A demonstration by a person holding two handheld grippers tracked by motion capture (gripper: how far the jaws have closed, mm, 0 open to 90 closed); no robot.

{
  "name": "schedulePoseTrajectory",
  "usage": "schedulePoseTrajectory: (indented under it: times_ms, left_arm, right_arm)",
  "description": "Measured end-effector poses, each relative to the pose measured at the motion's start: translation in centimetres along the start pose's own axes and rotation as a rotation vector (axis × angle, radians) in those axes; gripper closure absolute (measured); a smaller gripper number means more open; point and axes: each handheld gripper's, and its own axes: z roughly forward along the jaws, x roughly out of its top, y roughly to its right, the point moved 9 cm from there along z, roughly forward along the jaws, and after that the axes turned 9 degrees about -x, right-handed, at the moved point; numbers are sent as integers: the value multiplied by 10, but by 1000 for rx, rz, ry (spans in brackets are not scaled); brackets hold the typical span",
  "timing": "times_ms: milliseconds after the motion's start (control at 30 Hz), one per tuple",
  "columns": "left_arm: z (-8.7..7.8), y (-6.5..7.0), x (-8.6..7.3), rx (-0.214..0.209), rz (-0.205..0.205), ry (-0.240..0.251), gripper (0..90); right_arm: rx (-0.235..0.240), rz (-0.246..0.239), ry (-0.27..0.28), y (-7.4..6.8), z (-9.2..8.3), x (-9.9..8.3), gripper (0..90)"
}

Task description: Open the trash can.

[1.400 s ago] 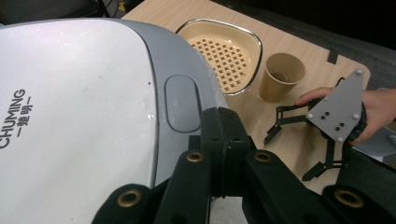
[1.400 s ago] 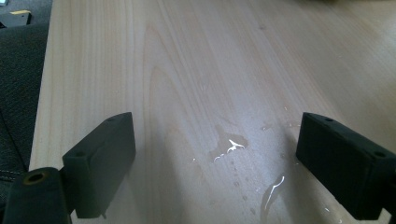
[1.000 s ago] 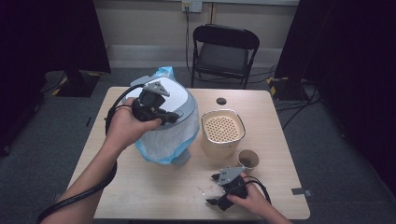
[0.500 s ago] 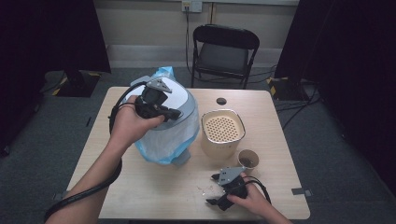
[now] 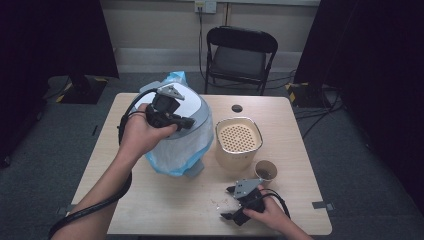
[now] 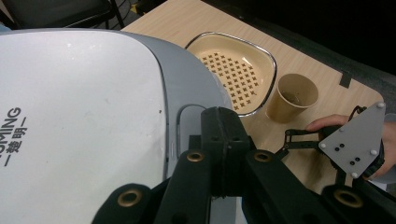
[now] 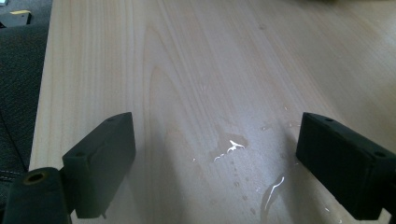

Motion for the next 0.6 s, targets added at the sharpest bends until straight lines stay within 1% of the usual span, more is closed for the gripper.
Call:
schedulePoseTrajectory:
  times_ms: [33,67,200,300,533,600]
  left_arm:
    - [-1,0,1,10,-2,3,900]
    - [-1,-1,1,15,8,-5,900]
    - [0,-1,2,3,13,-1,900]
    - [0,-4,3,15,13,3,900]
    - [0,-7,4,21,0,9,900]
    - [0,-6,3,20,4,8,900]
  right_arm:
    - [0,0,0,0,0,0,111]
    - [0,0,0,0,0,0,111]
    - [0,0,0,0,0,0,111]
    - [0,0,0,0,0,0,111]
    - [0,0,0,0,0,0,111]
    - [0,0,0,0,0,0,111]
